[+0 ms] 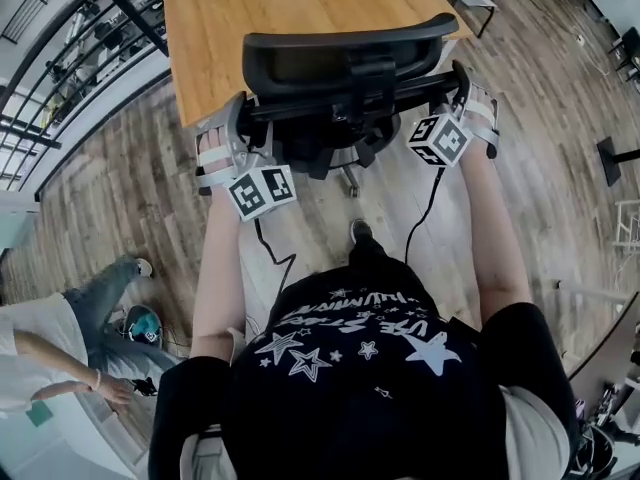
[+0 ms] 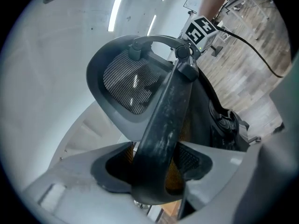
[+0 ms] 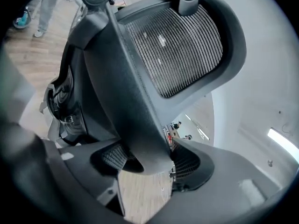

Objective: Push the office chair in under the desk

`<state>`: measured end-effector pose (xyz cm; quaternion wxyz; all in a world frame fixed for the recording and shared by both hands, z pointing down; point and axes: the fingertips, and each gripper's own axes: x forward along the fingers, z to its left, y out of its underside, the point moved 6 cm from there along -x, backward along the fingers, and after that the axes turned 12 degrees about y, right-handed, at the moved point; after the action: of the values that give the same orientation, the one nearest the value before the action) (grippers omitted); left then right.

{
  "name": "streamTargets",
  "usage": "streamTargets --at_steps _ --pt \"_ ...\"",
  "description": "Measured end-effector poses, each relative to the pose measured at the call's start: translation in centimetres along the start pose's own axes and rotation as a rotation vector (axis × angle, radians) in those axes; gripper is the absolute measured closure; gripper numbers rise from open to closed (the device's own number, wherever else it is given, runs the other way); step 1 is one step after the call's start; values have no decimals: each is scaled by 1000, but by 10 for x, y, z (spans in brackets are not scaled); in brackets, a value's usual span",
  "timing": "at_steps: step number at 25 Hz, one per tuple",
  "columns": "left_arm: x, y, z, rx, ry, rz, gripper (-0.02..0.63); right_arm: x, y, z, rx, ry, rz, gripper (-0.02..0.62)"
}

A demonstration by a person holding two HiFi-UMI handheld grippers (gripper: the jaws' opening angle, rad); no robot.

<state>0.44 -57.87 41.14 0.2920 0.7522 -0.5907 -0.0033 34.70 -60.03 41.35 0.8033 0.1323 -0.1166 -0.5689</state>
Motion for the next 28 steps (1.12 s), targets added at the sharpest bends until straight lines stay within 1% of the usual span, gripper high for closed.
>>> streamTargets --at_steps 4,6,10,13,17,21,25,28 --pt "51 -5 17 -22 14 45 330 63 -7 3 -4 -32 -26 310" --pt "64 -5 21 -30 15 63 330 82 -11 7 -4 -40 -42 310" --pt "50 -2 14 -25 -24 73 330 71 -11 7 -2 -21 -85 310" --pt "65 -2 19 -12 -35 94 330 91 -16 5 -8 -28 -117 310" --pt "82 -2 29 -31 -48 115 330 117 -25 5 -12 -36 -135 310" --pt "80 -3 27 -43 -52 137 330 119 -26 9 -6 -40 -144 310" --pt "81 -3 29 -74 -60 143 330 123 -27 10 -5 -35 -168 310" --pt "82 -2 29 -62 -67 146 330 124 -28 10 -5 -29 -183 310"
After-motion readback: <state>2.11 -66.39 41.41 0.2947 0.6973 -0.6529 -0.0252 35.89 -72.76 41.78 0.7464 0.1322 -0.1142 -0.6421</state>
